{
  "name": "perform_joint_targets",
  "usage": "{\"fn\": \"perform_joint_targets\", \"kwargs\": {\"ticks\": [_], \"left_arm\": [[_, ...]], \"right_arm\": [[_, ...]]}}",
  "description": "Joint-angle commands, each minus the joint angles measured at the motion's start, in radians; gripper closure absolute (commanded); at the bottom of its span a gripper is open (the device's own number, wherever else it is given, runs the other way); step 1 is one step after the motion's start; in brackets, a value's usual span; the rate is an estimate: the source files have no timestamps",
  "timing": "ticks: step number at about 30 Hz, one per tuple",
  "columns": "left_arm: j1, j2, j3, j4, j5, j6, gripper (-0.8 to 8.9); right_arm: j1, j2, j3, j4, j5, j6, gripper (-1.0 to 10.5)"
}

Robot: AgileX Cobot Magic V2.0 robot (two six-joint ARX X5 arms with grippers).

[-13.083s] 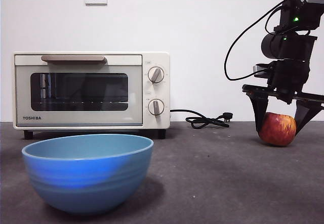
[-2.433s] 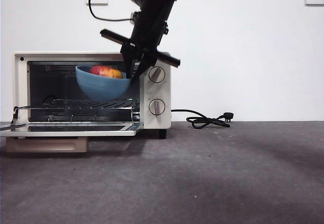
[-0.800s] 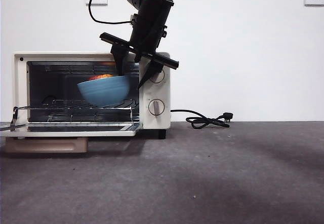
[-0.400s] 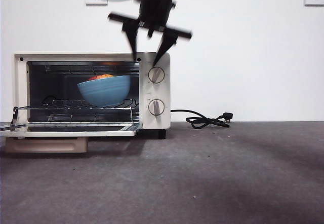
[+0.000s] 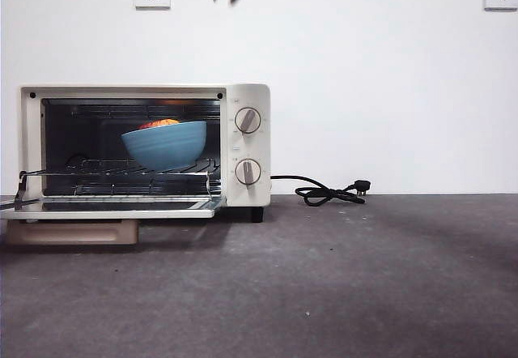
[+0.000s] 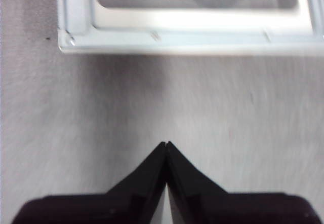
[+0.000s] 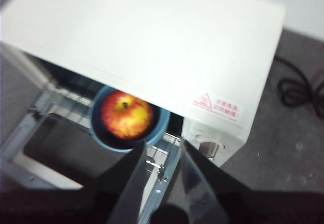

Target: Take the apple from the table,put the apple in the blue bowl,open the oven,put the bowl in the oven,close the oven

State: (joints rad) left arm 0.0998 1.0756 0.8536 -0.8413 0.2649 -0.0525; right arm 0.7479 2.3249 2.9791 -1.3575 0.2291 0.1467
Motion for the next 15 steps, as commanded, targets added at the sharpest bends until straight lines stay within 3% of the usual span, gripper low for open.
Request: {"fn": "perform_joint_targets", "kwargs": {"ticks": [1,7,15], "left_arm": [[0.109,0.078,-0.011,0.056,0.107,0.01,8.22],[0.278,0.242,-0.01,0.111,0.202,-0.018,8.22],[0.347,0.449,-0.01,0.199,0.32,-0.056,8.22]], "right_arm": [[-0.002,-0.03,-0.004,-0.026,0.006,-0.057,8.7],[0.005,-0.193,-0.138,-0.026,0.008,-0.109,9.1],[0.003,-0.549,-0.605,-0.026,0.043,-0.122,9.2]]}}
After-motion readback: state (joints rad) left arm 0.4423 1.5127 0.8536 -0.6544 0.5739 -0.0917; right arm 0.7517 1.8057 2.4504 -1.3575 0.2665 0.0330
